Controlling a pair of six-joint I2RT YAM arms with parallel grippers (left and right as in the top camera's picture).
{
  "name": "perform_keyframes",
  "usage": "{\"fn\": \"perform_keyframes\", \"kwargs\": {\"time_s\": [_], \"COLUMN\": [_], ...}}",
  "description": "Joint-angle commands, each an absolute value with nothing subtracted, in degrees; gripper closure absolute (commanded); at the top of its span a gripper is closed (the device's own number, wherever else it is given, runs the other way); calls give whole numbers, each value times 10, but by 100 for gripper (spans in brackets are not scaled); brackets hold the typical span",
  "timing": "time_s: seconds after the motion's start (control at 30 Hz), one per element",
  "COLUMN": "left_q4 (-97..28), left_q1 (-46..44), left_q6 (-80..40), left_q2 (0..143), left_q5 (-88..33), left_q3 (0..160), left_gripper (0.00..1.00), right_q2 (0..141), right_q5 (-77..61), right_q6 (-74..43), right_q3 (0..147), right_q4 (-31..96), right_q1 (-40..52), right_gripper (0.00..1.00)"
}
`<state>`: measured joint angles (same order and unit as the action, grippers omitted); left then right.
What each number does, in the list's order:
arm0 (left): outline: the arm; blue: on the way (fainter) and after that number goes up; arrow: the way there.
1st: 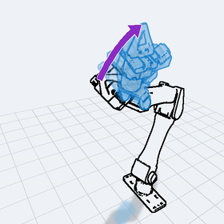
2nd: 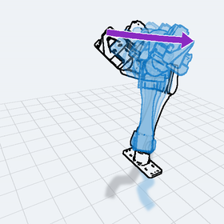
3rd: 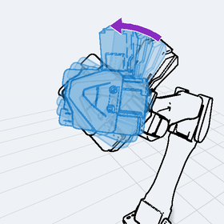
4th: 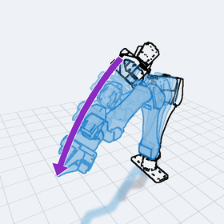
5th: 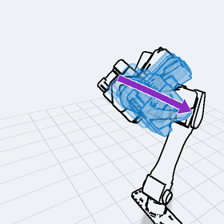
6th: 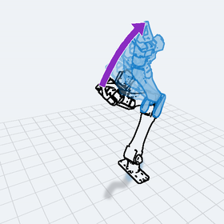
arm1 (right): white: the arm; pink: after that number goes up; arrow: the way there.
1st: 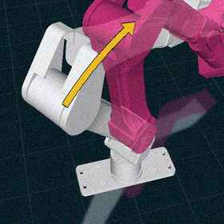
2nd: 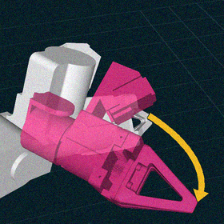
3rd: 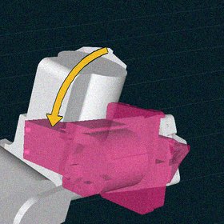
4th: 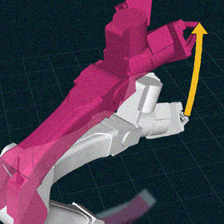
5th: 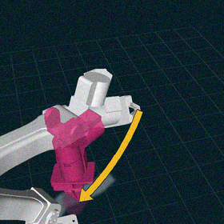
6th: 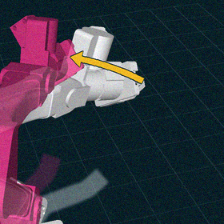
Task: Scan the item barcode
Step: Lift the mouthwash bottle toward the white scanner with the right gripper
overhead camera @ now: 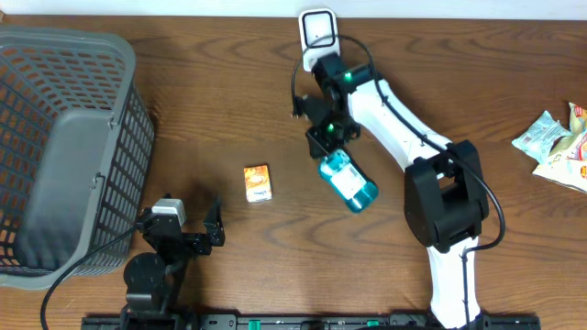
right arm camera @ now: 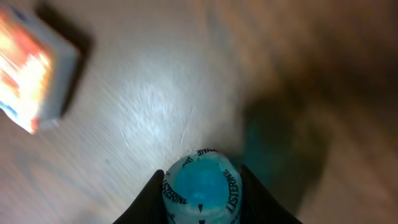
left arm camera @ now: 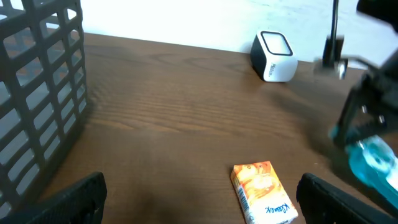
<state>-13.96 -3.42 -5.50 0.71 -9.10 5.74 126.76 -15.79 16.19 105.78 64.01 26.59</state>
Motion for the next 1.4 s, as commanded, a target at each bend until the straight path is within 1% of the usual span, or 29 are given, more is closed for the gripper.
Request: {"fn": "perform_keyframes", "kwargs": {"time_s": [0.0, 0.2, 0.63, 0.9, 1.07, 1.17, 1.37], "left_q4": [-158, -158, -158, -158, -158, -158, -158], "left_q1": [-33, -33, -33, -33, -33, -33, -33], "left_q6": [-45, -45, -45, -45, -45, -45, -45], "left_q2": [6, 6, 6, 6, 6, 6, 6], "left_q5": [-98, -99, -98, -98, -98, -98, -99], "left_q3": [49, 49, 49, 49, 49, 49, 49], "left_gripper": [2, 2, 2, 2, 2, 2, 2], "right_q2": [1263, 1263, 1262, 1251, 1229, 1226, 1225], "right_q5": [-168, -207, -206, -204, -188, -167, -92], "right_q6": [124, 117, 29, 26, 26, 26, 26], "right_q3": [1109, 1158, 1182, 1207, 1207, 1207, 1207], "right_q4": [640, 634, 560, 554, 546, 541, 529], "right_q1": [269, 269, 269, 269, 271, 277, 302], "right_gripper": [84, 83, 84, 85, 85, 87, 89]}}
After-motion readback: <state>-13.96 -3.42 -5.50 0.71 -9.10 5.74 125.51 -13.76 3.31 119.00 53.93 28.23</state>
